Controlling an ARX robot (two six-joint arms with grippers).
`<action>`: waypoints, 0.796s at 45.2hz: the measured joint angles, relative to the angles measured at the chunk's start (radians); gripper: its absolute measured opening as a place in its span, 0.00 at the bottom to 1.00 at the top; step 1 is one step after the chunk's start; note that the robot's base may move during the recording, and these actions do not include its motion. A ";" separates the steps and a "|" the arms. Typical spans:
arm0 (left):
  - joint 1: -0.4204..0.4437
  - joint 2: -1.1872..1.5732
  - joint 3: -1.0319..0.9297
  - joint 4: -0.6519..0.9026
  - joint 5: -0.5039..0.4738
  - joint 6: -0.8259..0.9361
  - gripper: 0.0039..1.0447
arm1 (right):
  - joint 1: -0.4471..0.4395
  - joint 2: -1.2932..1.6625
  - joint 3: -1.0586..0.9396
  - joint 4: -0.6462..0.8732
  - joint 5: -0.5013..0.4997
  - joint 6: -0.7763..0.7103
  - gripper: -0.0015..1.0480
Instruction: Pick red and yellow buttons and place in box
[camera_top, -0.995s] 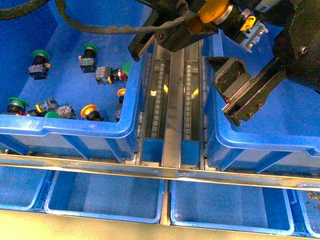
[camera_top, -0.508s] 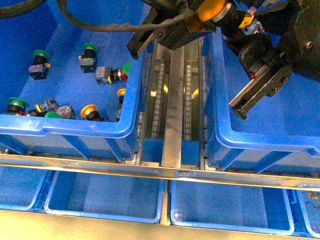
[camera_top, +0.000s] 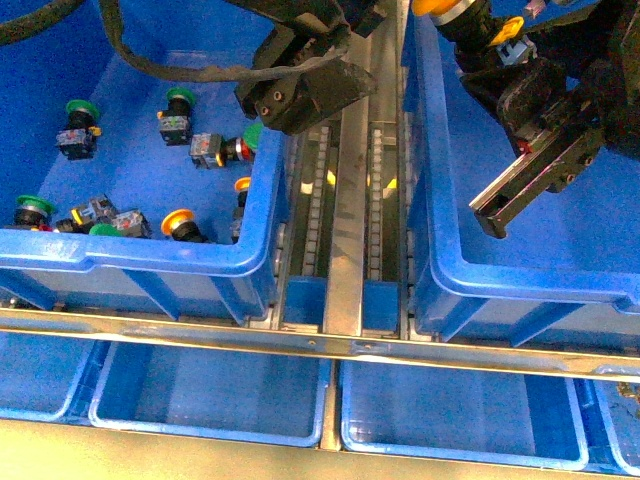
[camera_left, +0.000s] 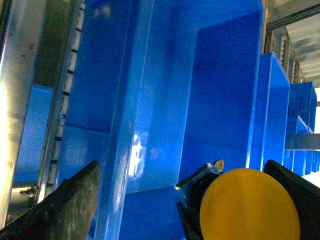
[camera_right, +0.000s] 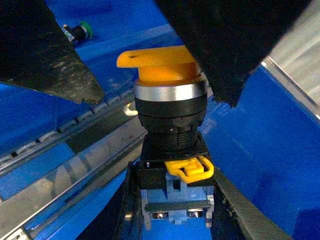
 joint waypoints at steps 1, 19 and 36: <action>0.002 0.000 -0.002 0.003 0.000 0.000 0.94 | 0.000 -0.001 -0.001 0.000 0.000 0.000 0.26; 0.047 -0.025 -0.021 0.090 -0.007 0.007 0.93 | -0.010 -0.004 -0.017 -0.007 0.011 0.010 0.26; 0.064 -0.121 -0.153 0.105 0.000 0.041 0.93 | -0.025 -0.012 -0.029 -0.022 0.007 0.014 0.26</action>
